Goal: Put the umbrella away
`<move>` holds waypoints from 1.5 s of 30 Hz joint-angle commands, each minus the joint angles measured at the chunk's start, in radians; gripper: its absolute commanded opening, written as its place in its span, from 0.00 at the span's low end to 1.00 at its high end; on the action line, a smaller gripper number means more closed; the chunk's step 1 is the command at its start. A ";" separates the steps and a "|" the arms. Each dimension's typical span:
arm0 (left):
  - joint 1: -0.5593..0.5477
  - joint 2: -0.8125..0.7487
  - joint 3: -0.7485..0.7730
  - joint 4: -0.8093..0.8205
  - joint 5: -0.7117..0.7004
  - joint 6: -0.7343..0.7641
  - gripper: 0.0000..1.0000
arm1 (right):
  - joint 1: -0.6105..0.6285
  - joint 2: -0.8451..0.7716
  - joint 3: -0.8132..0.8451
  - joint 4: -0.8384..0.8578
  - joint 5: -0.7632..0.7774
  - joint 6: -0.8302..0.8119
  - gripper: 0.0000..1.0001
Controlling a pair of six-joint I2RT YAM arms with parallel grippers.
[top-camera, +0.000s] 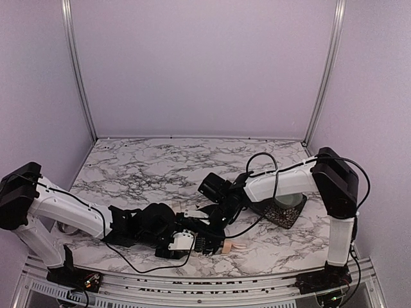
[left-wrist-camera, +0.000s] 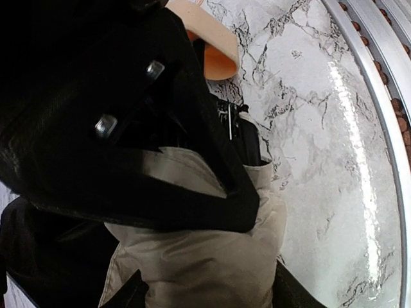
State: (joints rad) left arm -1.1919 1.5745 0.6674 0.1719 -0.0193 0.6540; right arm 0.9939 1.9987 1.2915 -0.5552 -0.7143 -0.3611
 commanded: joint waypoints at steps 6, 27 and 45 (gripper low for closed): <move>0.008 0.155 0.125 -0.384 0.131 -0.080 0.47 | -0.069 -0.169 -0.123 0.090 0.051 0.136 0.68; 0.236 0.441 0.436 -0.711 0.589 -0.212 0.26 | 0.315 -0.896 -0.708 0.692 0.954 -0.112 0.73; 0.261 0.501 0.494 -0.776 0.648 -0.203 0.23 | 0.333 -0.384 -0.567 0.768 1.075 -0.313 0.81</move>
State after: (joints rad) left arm -0.9211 1.9896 1.2030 -0.4297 0.6998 0.4675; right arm 1.3533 1.5986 0.6807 0.1574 0.3782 -0.6235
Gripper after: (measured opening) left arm 0.289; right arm 0.808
